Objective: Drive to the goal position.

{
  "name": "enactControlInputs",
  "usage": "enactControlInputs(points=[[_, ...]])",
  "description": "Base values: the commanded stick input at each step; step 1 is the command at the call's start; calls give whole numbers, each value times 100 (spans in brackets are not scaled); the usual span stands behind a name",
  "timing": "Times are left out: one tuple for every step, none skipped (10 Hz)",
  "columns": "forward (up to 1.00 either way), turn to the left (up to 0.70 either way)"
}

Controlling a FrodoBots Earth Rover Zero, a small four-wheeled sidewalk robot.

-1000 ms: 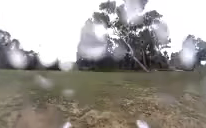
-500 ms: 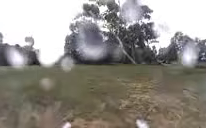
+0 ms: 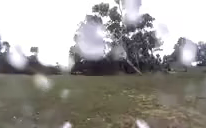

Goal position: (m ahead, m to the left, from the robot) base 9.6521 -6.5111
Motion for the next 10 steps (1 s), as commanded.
enactControlInputs(points=[[100,0],[100,0],[100,0],[100,0],[100,0],[100,0],[100,0],[100,0],[100,0],[100,0]])
